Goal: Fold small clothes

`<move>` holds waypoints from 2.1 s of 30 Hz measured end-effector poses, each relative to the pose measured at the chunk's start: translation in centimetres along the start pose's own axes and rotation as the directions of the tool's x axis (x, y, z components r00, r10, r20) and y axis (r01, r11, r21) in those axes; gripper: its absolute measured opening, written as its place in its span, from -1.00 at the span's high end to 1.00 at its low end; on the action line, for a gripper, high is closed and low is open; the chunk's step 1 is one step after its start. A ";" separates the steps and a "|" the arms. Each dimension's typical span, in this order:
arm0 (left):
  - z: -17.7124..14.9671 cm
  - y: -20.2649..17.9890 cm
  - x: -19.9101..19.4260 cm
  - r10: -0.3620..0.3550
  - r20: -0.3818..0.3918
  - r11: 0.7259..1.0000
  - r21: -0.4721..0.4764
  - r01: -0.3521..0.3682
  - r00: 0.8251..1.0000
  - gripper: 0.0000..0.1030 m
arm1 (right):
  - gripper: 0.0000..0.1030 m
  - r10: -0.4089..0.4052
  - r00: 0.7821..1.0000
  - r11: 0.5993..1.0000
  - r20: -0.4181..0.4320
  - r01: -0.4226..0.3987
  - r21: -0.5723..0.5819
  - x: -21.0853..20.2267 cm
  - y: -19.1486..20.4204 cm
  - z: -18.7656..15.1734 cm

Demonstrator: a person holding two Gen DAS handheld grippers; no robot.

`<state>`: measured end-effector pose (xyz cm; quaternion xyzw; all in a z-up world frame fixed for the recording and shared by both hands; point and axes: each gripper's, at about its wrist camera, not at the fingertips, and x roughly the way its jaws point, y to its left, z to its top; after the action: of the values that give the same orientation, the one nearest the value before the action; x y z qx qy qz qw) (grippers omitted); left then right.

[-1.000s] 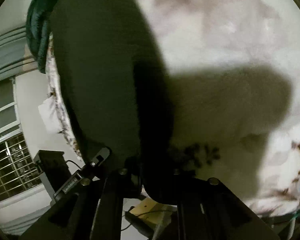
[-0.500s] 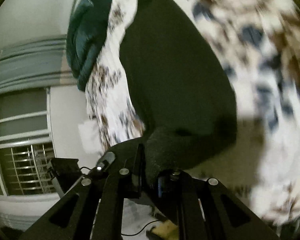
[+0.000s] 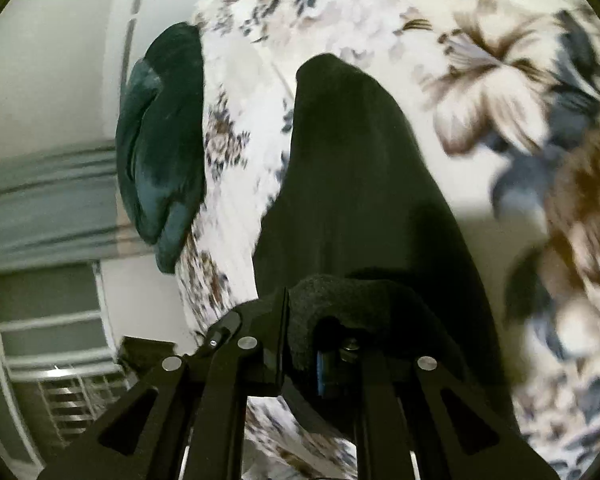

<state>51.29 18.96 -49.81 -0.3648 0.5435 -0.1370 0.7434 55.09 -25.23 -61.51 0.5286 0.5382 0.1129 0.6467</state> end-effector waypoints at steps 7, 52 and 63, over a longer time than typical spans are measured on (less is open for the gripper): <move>4.6 1.3 -0.5 -0.104 0.084 0.989 -0.098 0.112 0.991 -0.02 | 0.06 0.121 0.990 0.983 0.077 -0.130 0.127 1.9 -0.2 5.0; 4.8 -1.8 1.2 0.228 0.021 0.941 0.254 -0.225 0.974 0.58 | 0.56 -0.502 0.850 0.797 0.161 0.527 -0.295 4.9 3.6 6.2; -4.7 -1.0 -8.9 0.126 0.104 0.986 0.093 -0.136 0.986 -0.38 | -0.70 -0.461 0.888 0.825 -0.009 0.424 -0.373 -1.6 2.2 1.8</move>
<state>43.89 21.75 -43.55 -0.2969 0.5218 -0.0966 0.7939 56.82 -26.52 -59.08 0.2554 0.6474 0.0826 0.7133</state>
